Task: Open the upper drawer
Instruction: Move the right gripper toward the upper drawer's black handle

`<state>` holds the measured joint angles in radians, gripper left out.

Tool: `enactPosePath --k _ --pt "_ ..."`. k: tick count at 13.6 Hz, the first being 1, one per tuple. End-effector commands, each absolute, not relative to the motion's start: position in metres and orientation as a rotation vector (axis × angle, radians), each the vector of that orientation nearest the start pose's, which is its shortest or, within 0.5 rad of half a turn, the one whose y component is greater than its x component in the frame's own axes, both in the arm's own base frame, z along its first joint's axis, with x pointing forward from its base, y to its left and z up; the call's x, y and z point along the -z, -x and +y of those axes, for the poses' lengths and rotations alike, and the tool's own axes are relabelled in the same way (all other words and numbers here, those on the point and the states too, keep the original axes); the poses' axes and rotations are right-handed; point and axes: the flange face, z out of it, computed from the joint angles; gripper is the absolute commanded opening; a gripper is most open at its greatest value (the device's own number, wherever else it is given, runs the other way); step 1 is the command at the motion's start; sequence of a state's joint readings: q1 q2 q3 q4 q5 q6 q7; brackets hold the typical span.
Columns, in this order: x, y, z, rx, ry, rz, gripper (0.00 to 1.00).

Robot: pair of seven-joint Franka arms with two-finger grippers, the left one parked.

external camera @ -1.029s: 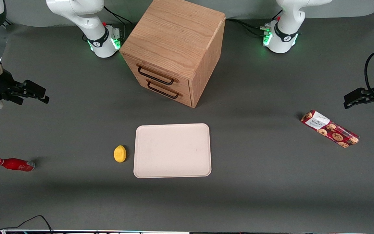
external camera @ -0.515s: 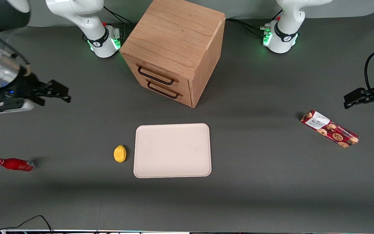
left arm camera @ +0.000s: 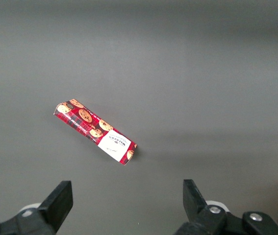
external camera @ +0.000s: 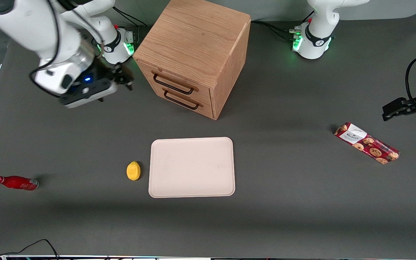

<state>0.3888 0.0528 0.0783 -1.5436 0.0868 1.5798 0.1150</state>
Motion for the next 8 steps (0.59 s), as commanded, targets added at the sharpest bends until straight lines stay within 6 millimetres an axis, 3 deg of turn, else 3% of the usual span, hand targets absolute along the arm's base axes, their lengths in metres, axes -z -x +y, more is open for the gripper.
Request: enactPosePath --k 1,6,8 --pt "-0.599 -0.486 0.311 -0.125 2.99 -0.631 1.0" --pt "-0.574 -0.458 0.37 -0.187 2.948 -0.858 1.0" --pt "-0.564 -0.458 0.374 -0.216 2.927 -0.922 1.0"
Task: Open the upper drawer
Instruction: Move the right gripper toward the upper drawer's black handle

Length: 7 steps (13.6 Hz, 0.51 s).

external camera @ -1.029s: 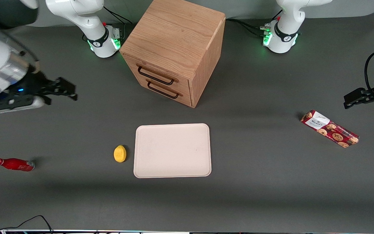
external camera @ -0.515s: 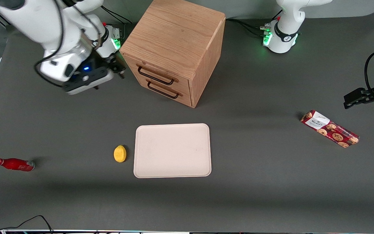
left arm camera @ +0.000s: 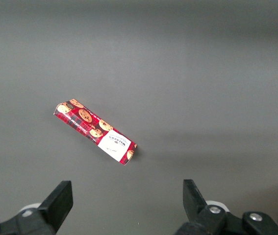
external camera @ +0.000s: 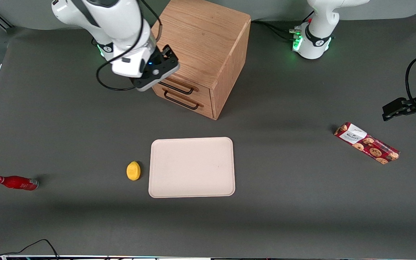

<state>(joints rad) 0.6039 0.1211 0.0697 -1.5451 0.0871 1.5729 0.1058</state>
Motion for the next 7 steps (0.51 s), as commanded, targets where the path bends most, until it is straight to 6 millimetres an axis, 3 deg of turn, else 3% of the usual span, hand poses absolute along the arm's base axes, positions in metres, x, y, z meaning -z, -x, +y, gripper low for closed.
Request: enactPosePath --k 1,5,7 --pt "-0.561 -0.46 0.373 -0.231 2.892 -0.963 1.0" --pt "-0.537 -0.484 0.347 -0.309 2.731 -1.057 1.0" --pt "-0.504 -0.496 0.335 -0.396 2.677 -1.043 1.0"
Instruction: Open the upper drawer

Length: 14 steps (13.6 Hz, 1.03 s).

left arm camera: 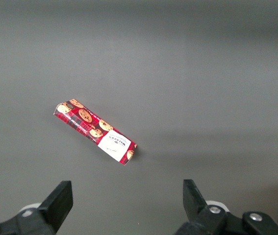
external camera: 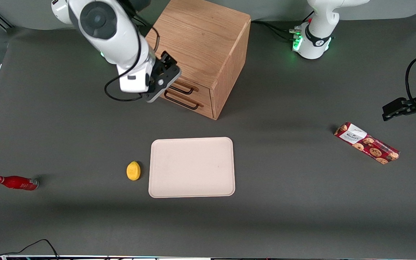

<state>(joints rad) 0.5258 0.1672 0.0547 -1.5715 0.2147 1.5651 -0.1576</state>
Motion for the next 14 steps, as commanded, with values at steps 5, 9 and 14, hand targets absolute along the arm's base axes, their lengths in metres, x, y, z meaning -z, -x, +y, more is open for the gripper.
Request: enactPosePath --k 5,9,14 --pt "-0.453 -0.5 0.313 -0.513 2.501 -1.025 1.0" --pt "-0.434 -0.495 0.31 -0.56 2.494 -1.022 1.0" --pt "-0.411 -0.495 0.311 -0.587 2.428 -1.079 1.0"
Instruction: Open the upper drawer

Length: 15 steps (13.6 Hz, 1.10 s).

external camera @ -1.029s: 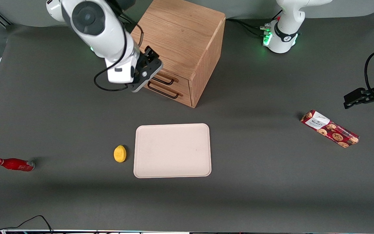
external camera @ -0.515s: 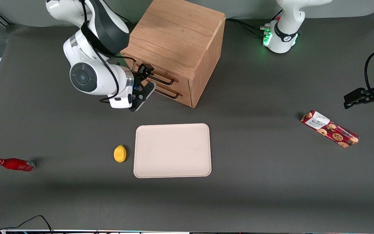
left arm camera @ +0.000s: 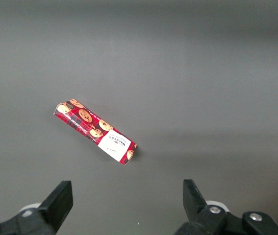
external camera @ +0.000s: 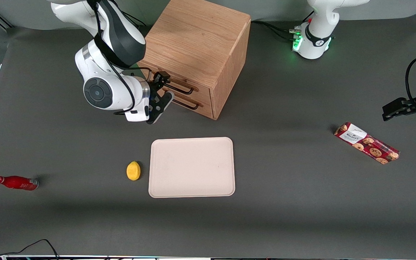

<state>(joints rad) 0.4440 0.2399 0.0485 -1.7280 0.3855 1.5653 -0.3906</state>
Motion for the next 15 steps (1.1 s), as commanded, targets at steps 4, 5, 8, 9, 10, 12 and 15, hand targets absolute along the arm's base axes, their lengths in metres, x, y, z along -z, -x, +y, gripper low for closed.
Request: enactPosePath --k 4,5,8,9,10,12,15 --pt "-0.398 -0.493 0.312 -0.613 2.396 -1.093 1.0" --pt "-0.396 -0.493 0.312 -0.619 2.396 -1.092 1.0" --pt "-0.383 -0.492 0.314 -0.646 2.391 -1.085 1.0" --pt "-0.378 -0.492 0.316 -0.654 2.38 -1.076 1.0" --pt "-0.374 -0.491 0.32 -0.66 2.361 -1.062 1.0" --pt "-0.372 -0.49 0.321 -0.668 2.357 -1.06 1.0" --pt "-0.364 -0.49 0.323 -0.682 2.354 -1.059 1.0"
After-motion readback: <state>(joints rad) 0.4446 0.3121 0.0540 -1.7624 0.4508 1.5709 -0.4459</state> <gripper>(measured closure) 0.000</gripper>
